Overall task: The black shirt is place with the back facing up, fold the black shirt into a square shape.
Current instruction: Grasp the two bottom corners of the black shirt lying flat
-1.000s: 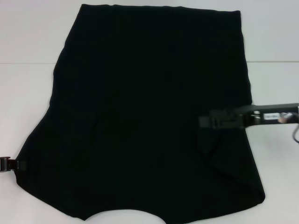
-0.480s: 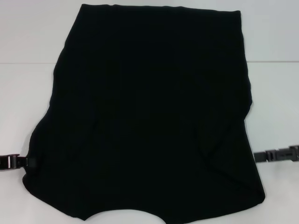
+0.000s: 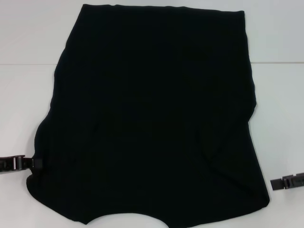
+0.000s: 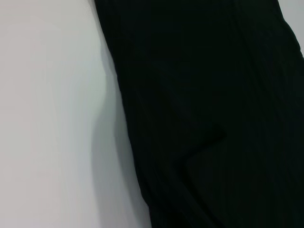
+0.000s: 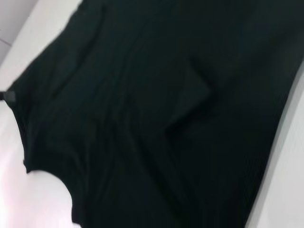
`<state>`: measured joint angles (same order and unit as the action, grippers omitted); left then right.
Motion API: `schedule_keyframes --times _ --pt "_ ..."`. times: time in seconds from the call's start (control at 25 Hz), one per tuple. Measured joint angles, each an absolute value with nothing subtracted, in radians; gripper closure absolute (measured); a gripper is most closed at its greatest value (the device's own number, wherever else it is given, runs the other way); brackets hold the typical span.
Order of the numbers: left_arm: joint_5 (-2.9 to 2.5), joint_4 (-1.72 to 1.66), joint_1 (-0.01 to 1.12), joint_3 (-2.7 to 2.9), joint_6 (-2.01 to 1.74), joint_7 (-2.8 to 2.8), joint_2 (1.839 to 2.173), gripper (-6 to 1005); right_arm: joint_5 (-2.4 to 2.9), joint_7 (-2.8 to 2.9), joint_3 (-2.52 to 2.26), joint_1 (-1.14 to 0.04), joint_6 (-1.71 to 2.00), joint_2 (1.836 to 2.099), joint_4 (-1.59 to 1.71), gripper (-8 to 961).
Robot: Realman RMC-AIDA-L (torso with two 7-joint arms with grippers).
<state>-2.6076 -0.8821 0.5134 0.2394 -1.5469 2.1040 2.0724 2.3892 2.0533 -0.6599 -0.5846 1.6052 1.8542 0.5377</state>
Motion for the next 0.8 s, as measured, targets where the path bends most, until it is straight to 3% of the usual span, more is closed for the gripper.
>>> schedule_keyframes --times 0.56,0.8 --pt "-2.608 -0.877 0.519 0.239 -1.548 2.095 2.071 948 2.479 2.084 -0.679 -0.634 1.6 1.907 0.529 101" --pt "-2.608 -0.877 0.519 0.239 -1.547 2.093 2.069 942 2.481 2.1 -0.691 -0.637 1.6 1.914 0.533 101"
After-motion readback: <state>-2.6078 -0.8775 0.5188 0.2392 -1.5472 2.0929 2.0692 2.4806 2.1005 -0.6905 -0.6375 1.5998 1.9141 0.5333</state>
